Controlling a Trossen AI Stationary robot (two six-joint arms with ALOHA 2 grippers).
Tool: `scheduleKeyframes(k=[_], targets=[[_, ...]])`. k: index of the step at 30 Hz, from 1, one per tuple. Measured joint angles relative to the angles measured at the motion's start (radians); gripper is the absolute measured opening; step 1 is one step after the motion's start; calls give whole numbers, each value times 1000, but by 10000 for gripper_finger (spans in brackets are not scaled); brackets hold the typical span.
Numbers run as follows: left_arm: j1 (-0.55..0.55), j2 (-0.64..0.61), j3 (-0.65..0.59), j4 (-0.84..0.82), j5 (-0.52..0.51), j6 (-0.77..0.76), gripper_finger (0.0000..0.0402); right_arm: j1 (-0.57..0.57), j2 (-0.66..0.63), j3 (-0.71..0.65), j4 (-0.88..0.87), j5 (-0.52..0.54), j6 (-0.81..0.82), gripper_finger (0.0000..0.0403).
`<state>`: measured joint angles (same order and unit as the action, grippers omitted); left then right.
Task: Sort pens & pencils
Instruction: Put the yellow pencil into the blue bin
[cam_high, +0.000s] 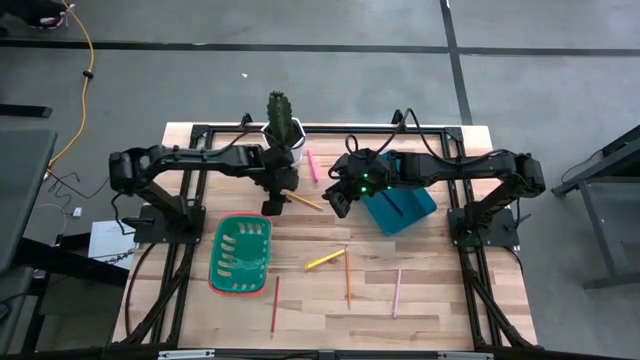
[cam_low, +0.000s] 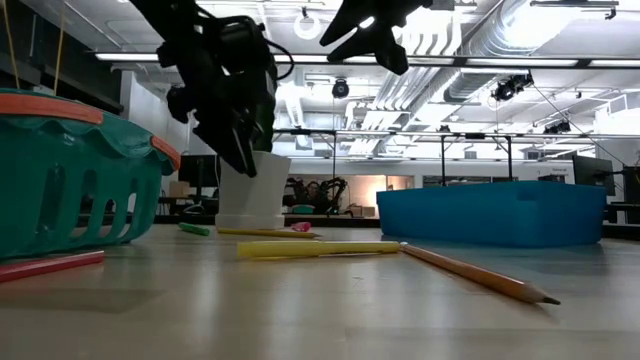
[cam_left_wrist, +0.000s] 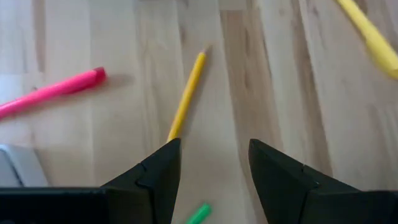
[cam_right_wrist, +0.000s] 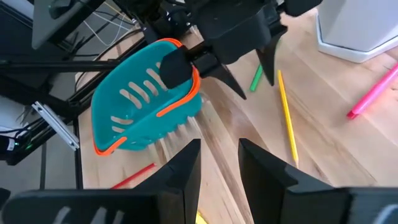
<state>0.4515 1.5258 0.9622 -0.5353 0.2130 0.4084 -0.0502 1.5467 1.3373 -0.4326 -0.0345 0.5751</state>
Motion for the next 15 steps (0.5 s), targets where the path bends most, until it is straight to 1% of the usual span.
scheduleKeyframes(k=[3, 9, 15], targets=[[-1, 14, 37, 2, -41, 46, 175, 0, 0, 0, -8, 0, 0, 99], [-2, 87, 169, -18, -75, 152, 175, -7, 0, 0, -32, 0, 1, 99], [-2, 214, 296, -149, -75, 259, 175, -8, -4, 0, -69, 1, 3, 99]])
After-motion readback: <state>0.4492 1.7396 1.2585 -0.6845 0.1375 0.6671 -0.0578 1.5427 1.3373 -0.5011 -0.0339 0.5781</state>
